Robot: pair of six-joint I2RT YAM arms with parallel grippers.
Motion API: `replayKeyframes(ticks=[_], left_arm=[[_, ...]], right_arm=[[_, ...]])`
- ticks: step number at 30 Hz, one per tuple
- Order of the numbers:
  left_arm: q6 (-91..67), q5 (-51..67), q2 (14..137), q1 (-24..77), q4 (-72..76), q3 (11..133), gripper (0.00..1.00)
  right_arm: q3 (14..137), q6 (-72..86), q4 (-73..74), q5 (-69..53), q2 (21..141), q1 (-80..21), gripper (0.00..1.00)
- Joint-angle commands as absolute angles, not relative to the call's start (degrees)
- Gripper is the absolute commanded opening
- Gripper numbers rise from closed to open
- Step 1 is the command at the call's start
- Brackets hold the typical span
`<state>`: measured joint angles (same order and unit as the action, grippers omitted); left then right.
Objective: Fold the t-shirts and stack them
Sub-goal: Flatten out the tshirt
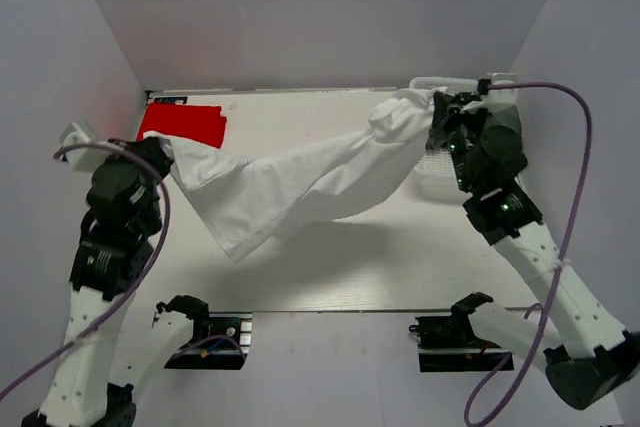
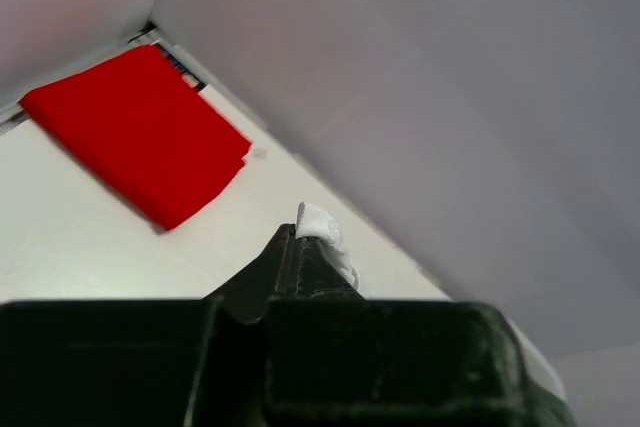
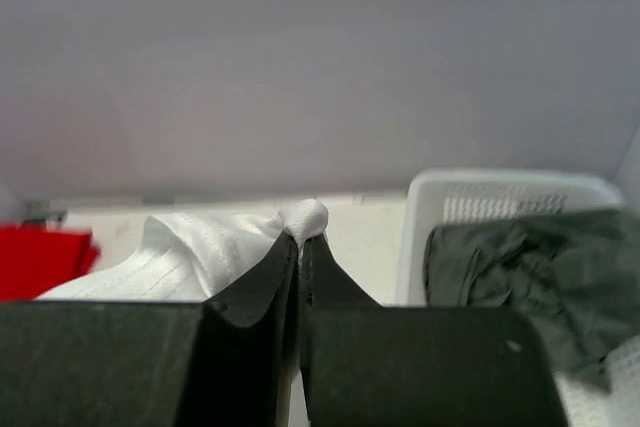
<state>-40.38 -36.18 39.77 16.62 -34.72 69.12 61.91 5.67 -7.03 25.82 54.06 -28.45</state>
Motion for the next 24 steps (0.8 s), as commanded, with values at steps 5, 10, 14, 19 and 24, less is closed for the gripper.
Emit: replayKeyframes(ticks=[5, 10, 14, 19, 24], left_arm=[[-41.8, -38.1, 64.3, 15.2, -35.5, 65.3, 0.0], [-43.9, -37.3, 85.7, 12.0, -39.8, 75.4, 0.61], [-45.2, -36.7, 95.4, 10.7, -47.5, 83.8, 1.0], [-44.3, -28.3, 88.9, 10.7, -45.2, 76.6, 1.0], [-42.5, -11.4, 77.2, 12.1, -37.2, 55.3, 1.0]], right_arm=[[56.0, 14.9, -2.4, 21.2, 69.8, -28.0, 0.0], [63.2, 18.1, 5.9, 18.7, 86.8, -27.1, 0.35], [66.3, 17.1, 8.2, 15.1, 90.4, -27.5, 0.9], [63.8, 15.3, 6.5, 15.0, 86.6, -27.7, 0.9], [62.8, 9.2, 5.4, 10.5, 86.6, -28.6, 0.9]])
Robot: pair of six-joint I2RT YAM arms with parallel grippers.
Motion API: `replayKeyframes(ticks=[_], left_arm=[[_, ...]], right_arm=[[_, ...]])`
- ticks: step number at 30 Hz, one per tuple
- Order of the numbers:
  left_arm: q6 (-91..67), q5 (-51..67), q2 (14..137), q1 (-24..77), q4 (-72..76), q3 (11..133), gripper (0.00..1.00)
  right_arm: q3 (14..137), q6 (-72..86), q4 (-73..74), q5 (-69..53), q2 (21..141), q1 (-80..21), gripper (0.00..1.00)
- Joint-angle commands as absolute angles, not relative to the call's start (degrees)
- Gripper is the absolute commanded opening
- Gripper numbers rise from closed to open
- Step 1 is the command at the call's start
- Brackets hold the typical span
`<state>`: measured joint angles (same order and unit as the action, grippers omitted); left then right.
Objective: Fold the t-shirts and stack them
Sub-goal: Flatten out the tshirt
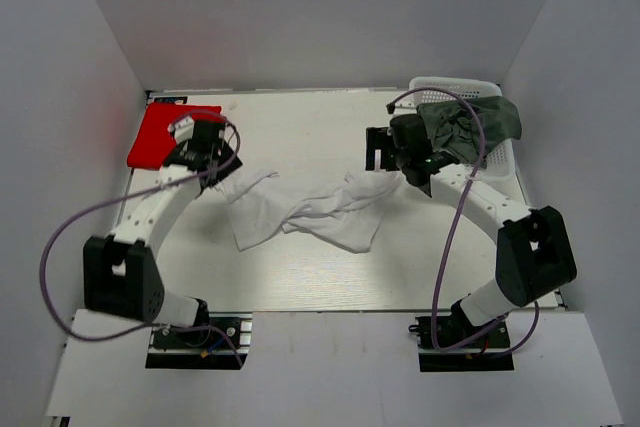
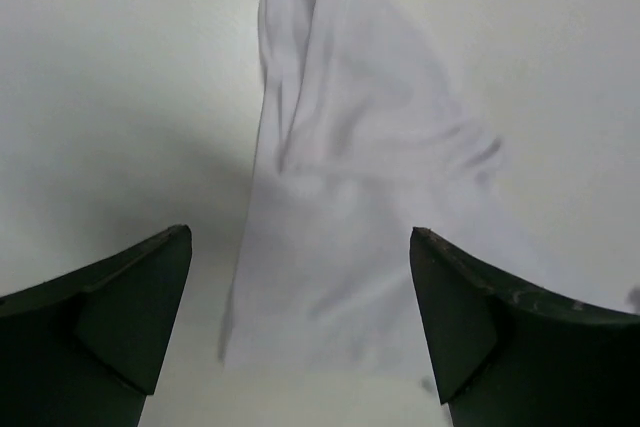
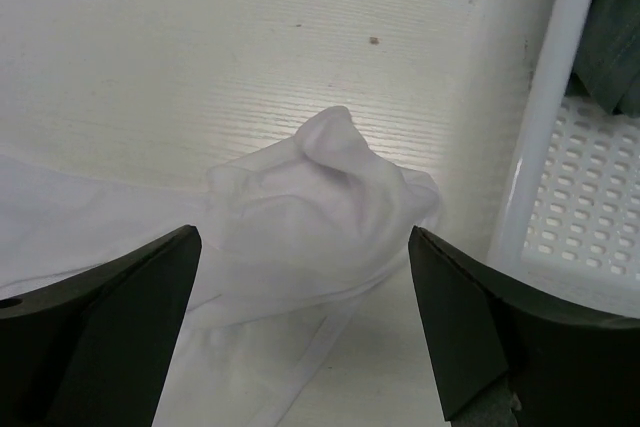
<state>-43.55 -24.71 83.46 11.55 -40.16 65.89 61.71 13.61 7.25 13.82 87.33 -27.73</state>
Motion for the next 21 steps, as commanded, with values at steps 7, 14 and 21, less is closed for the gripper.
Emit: replayKeyframes(ticks=[7, 14, 21], left_arm=[[-43.7, 5.0, 67.2, 12.7, -29.5, 37.4, 1.0], [-43.7, 6.2, 70.7, 14.4, -29.5, 30.4, 0.84], [-43.7, 5.2, 73.9, 15.5, -27.9, 29.3, 0.64]], right_arm=[[67.6, 4.8, 1.1, 3.4, 95.5, -30.6, 0.9], [80.3, 7.3, 5.2, 5.9, 109.6, -31.4, 0.87], [83.4, 8.5, 7.6, 6.3, 117.1, -31.6, 0.75]])
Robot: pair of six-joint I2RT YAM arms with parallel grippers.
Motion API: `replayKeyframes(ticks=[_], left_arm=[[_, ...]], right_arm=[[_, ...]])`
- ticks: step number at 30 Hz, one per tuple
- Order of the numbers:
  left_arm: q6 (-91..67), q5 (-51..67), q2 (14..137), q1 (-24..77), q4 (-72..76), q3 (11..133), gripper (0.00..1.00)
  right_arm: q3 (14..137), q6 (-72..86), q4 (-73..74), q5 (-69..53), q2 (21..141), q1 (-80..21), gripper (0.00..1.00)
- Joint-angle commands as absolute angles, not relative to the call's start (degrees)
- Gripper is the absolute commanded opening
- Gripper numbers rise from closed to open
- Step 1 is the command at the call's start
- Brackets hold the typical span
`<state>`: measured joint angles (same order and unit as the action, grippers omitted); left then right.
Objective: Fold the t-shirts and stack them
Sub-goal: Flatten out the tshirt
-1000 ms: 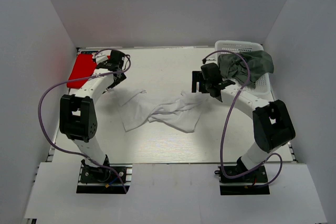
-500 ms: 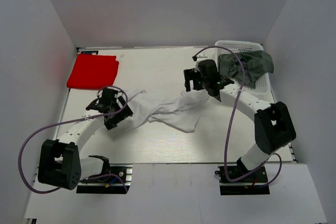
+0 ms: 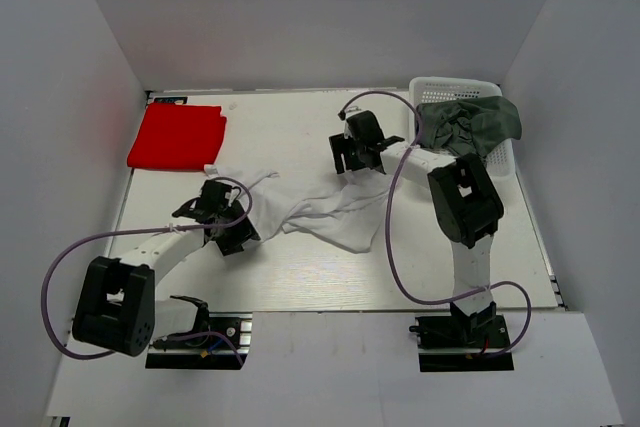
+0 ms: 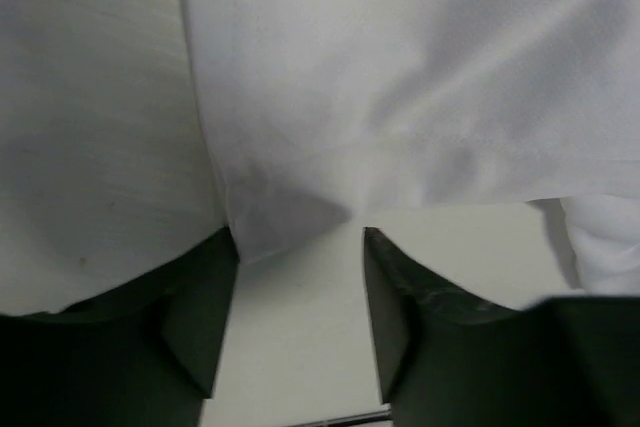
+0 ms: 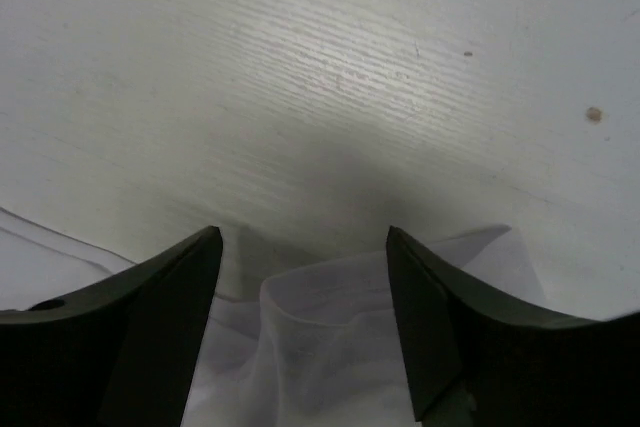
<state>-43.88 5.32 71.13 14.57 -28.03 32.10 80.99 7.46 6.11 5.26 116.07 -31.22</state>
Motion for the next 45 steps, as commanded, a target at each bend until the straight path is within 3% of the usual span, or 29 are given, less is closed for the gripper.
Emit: replayKeyframes(ticks=[1, 2, 3, 4, 5, 7, 8, 14, 27, 33, 40, 45], left_arm=[[-43.7, 5.2, 74.7, 15.5, -27.3, 29.3, 0.6], [-43.7, 5.2, 75.3, 15.5, -27.3, 29.3, 0.53], [-43.0, 5.8, 75.3, 15.5, -26.8, 29.3, 0.27], [-43.0, 5.8, 75.3, 16.0, -26.2, 29.3, 0.13], [-43.0, 5.1, 75.3, 16.0, -25.7, 28.6, 0.0], [-42.4, 4.4, 75.3, 16.0, -24.6, 28.6, 0.0], [-42.4, 4.4, 75.3, 16.0, -24.6, 29.2, 0.0], [-40.3, 1.3, 66.9, 16.0, -24.1, 37.7, 0.0], [-38.7, -14.7, 52.5, 15.4, -29.7, 64.3, 0.0], [-35.0, -16.3, 46.7, 15.4, -30.9, 73.9, 0.0], [-35.6, -15.6, 42.5, 15.4, -31.0, 69.8, 0.0], [-39.3, -16.5, 48.2, 15.4, -33.1, 63.8, 0.0]], right_arm=[[83.3, 9.1, 7.8, 6.7, 117.2, -31.6, 0.72], [83.1, 9.2, 8.0, 7.9, 117.7, -31.6, 0.67], [83.0, 9.4, 8.2, 8.6, 118.2, -31.6, 0.61], [82.9, 9.8, 8.1, 9.0, 118.5, -31.5, 0.53], [82.3, 9.9, 7.8, 9.7, 119.0, -31.6, 0.29], [82.0, 11.5, 6.8, 9.8, 119.4, -31.2, 0.05], [81.6, 12.0, 5.9, 9.0, 119.0, -31.2, 0.0], [78.8, 11.2, 1.4, 9.6, 109.3, -31.0, 0.0], [63.9, 11.0, -11.8, 25.2, 68.3, -30.5, 0.0], [64.5, 6.8, -12.0, 24.0, 55.5, -30.7, 0.0], [63.7, 9.0, -3.8, 12.8, 56.0, -30.8, 0.0], [62.5, 9.3, 2.5, -3.8, 66.6, -31.6, 0.0]])
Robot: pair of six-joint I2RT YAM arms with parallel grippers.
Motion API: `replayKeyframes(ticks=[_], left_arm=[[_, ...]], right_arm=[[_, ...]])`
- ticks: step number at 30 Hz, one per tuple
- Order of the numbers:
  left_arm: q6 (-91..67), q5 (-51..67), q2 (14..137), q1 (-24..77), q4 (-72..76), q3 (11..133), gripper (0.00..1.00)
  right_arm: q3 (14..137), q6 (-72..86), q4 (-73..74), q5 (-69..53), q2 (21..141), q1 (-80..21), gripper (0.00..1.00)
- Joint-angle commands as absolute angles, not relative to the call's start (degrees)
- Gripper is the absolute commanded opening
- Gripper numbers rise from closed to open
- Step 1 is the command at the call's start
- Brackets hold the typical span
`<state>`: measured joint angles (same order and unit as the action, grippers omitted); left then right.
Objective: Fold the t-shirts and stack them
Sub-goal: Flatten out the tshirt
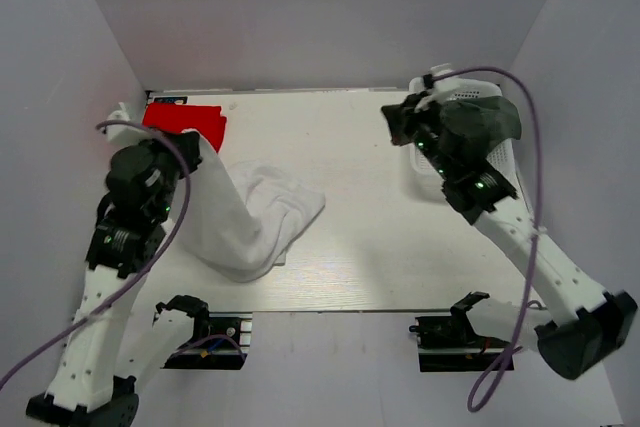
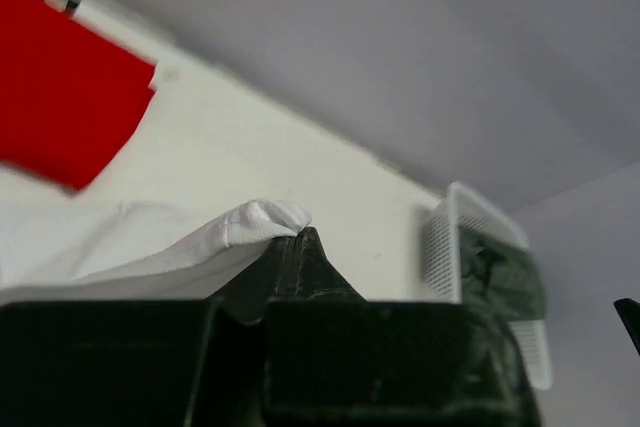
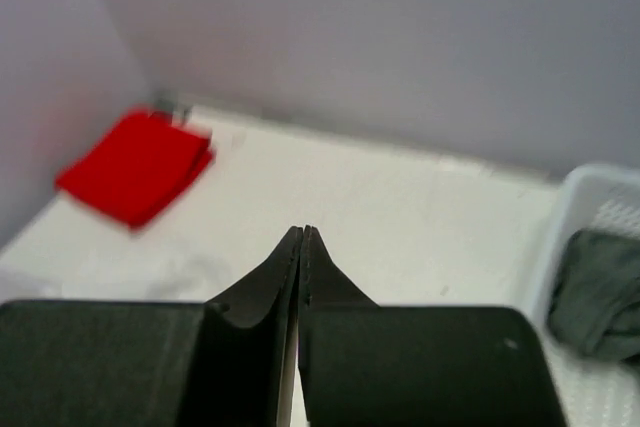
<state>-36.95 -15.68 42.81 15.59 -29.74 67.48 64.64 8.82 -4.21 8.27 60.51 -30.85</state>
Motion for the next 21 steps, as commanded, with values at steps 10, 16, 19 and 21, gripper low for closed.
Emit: replayKeyframes(ticks=[10, 16, 19, 21], left_arm=[[-43.2, -23.5, 48.7, 14.9, -35.7, 58.4, 0.0], [-43.7, -26.6, 47.4, 14.9, -37.5, 57.9, 0.0], [-43.7, -26.6, 47.4, 14.9, -37.5, 57.3, 0.0], [-43.7, -26.6, 47.4, 14.9, -37.5, 57.3, 0.0]], right_arm=[[67.8, 11.0, 5.7, -6.9, 96.0, -39.3, 0.49], [76.2, 14.3, 8.2, -2.9, 110.5, -44.6, 0.6], [78.7, 16.8, 8.7, 2.8, 114.9, -46.1, 0.62], [79.9, 18.3, 8.8, 5.2, 116.6, -46.8, 0.62]])
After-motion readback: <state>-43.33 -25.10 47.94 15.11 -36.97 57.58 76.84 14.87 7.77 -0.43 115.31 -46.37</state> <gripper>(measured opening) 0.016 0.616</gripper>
